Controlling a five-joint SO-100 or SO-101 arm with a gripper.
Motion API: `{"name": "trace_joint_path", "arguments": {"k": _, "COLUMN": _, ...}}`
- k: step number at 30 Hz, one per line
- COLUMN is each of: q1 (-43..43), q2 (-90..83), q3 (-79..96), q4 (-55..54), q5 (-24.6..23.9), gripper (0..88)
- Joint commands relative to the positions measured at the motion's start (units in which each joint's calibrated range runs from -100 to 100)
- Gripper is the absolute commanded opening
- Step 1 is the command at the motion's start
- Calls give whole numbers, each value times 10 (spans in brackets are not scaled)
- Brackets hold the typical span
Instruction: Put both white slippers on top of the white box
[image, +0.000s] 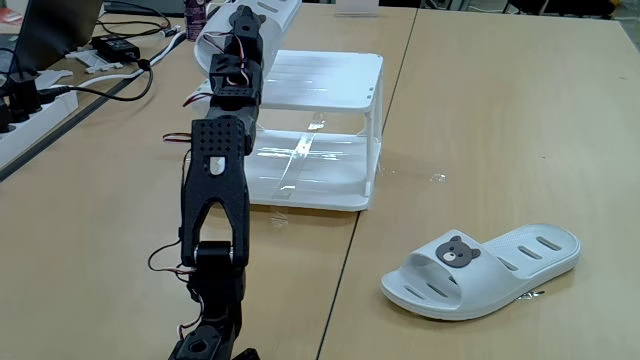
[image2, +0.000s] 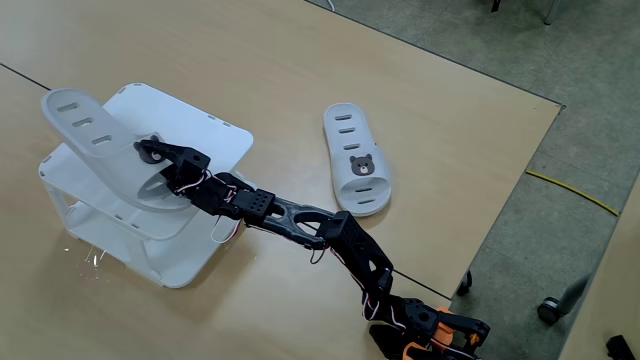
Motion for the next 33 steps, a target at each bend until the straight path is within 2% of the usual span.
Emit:
{"name": "trace_joint_path", "arguments": {"k": 1, "q1": 0, "q2": -23, "q3": -67, "q4": -1, "q5": 4, "gripper": 121}}
{"name": "trace_joint_path", "arguments": {"k": 3, "q1": -1, "q2": -23, "q3": -65, "q4": -1, "q5": 4, "gripper": 154}}
{"name": "trace_joint_path", "arguments": {"k": 7, "q1": -2, "q2": -30, "q3": -16, "q4": -2, "q5": 4, "gripper": 164}}
{"name": "trace_joint_path", "arguments": {"k": 11, "q1": -3, "q2": -31, "q3": 15, "q4": 0, "q5": 4, "gripper": 238}}
{"name": "trace_joint_path", "arguments": {"k": 13, "q1": -3, "q2": -31, "q3": 21, "q4": 11, "q5": 4, "gripper": 237}}
{"name": "trace_joint_path", "arguments": {"k": 21, "q1": 2, "q2": -91, "q3": 20, "q4": 212, "q5": 4, "gripper": 239}}
{"name": "trace_joint_path", "arguments": {"k": 28, "q1": 2, "q2": -147, "q3": 40, "q4": 247, "q5": 4, "gripper": 242}}
{"name": "trace_joint_path", "arguments": {"k": 33, "q1": -1, "q2": -238, "q3": 129, "q4": 247, "q5": 4, "gripper": 242}}
